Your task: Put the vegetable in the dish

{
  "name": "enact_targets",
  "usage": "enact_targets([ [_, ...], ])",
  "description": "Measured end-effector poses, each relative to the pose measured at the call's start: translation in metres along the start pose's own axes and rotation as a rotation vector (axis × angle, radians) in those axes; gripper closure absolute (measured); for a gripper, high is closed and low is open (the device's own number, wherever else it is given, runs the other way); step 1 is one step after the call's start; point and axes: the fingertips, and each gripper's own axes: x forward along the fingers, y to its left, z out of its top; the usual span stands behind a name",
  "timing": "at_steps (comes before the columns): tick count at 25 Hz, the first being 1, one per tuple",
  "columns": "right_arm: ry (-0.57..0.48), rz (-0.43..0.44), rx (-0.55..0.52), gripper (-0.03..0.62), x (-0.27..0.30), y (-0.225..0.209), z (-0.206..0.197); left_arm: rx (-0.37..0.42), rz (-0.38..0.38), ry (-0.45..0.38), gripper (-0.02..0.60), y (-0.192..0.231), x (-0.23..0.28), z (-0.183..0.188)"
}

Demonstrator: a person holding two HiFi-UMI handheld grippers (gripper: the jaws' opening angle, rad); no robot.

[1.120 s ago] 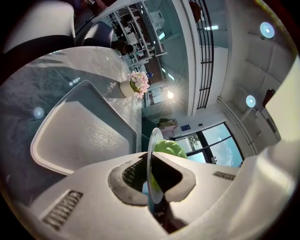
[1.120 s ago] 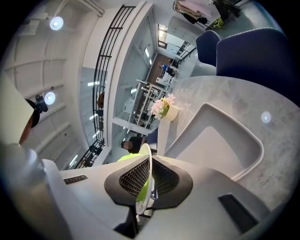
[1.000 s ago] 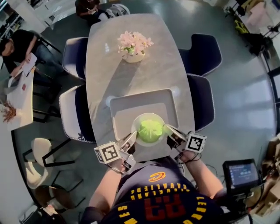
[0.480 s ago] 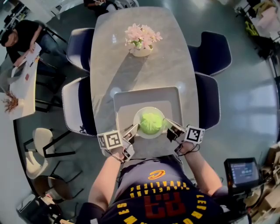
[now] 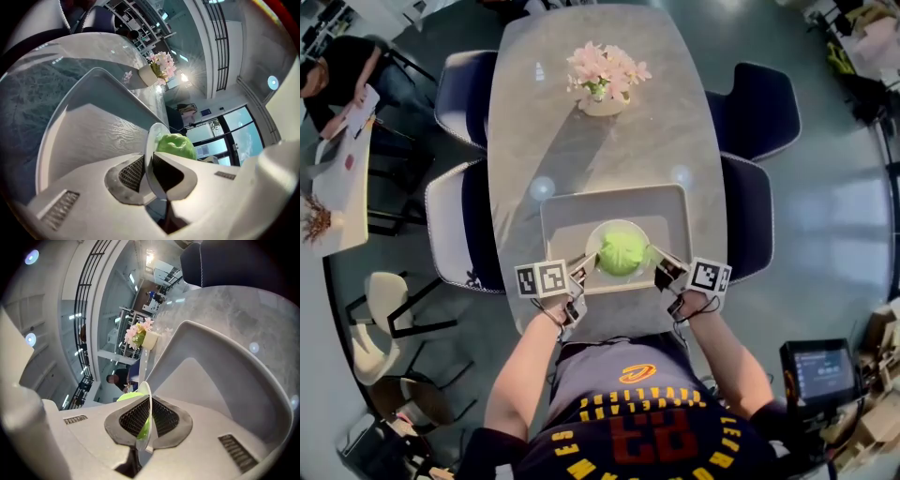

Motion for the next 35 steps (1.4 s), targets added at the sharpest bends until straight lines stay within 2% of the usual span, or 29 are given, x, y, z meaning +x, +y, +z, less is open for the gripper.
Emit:
enact_targets([
  [5, 0.001, 0.001, -0.013, 0.577, 0.016, -0.008, 0.009, -0.017, 0.052, 0.016, 0.537, 0.014, 0.014, 0.004],
  [9, 0.019, -0.026, -0.034, 0.577, 0.021, -0.016, 0.011, 0.014, 0.095, 0.056, 0.531, 0.019, 0.021, 0.004],
  [14, 0.043, -0.042, -0.13, 0.577, 0.027, -0.018, 0.015, 0.02, 0.163, 0.092, 0.526, 0.028, 0.026, 0.0],
  [17, 0.052, -0.062, -0.156, 0.577, 0.028, -0.02, 0.015, 0.035, 0.21, 0.098, 0.517, 0.033, 0.028, -0.001],
  [23, 0.078, -0.111, -0.194, 0.577, 0.031, -0.024, 0.015, 0.05, 0.247, 0.109, 0.517, 0.033, 0.028, -0.001],
  [35, 0.107, -0.162, -0.194, 0.577, 0.032, -0.035, 0.011, 0.114, 0.34, 0.133, 0.515, 0.033, 0.03, -0.003],
])
